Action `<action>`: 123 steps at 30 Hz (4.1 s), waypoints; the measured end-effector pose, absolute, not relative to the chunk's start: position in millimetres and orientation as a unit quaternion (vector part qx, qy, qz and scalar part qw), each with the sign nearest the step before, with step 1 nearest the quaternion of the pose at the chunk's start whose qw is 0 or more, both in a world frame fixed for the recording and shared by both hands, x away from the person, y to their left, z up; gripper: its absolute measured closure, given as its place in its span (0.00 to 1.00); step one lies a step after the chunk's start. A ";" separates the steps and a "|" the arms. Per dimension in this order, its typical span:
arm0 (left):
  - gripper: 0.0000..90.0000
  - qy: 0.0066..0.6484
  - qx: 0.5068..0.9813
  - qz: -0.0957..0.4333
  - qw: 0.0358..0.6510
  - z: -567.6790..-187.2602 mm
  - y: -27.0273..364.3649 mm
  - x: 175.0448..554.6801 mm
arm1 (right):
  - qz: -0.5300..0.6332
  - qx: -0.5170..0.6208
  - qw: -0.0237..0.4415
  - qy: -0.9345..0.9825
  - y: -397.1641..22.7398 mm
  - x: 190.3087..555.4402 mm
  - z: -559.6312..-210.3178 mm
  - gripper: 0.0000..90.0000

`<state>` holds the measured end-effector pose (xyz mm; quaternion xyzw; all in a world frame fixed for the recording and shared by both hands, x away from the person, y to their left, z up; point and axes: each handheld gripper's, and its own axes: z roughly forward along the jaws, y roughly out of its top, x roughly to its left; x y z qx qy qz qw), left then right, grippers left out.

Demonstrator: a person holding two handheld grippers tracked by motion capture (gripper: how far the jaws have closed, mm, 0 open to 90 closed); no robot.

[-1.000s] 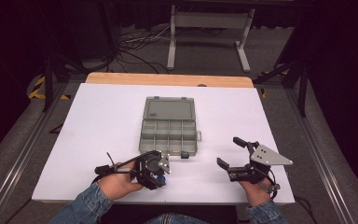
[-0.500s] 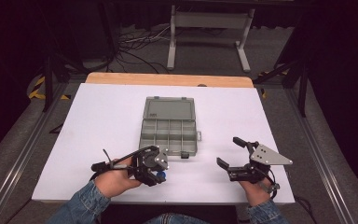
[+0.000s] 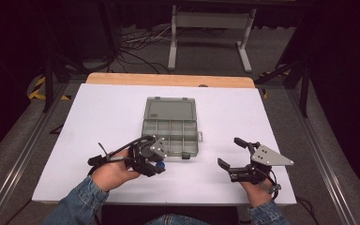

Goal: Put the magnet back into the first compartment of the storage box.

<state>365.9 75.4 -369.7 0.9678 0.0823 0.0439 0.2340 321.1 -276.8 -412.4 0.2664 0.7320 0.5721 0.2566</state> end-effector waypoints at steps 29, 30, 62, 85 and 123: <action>0.69 0.156 0.950 0.086 0.257 -348.2 94.2 421.3 | 0.574 0.265 0.258 0.731 -277.7 321.5 -412.6 0.08; 0.69 0.156 0.949 0.087 0.258 -348.2 94.7 423.7 | 0.574 0.265 0.259 0.731 -277.8 321.6 -412.6 0.08; 0.69 0.228 0.936 0.094 0.253 -369.7 101.7 473.6 | 0.573 0.266 0.252 0.733 -277.1 322.2 -413.5 0.08; 0.69 0.253 0.931 0.093 0.245 -385.5 102.3 492.7 | 0.575 0.266 0.250 0.732 -277.3 322.4 -413.7 0.08; 0.55 0.256 0.936 0.074 0.228 -397.8 103.1 501.3 | 0.573 0.265 0.248 0.735 -278.1 323.3 -414.6 0.08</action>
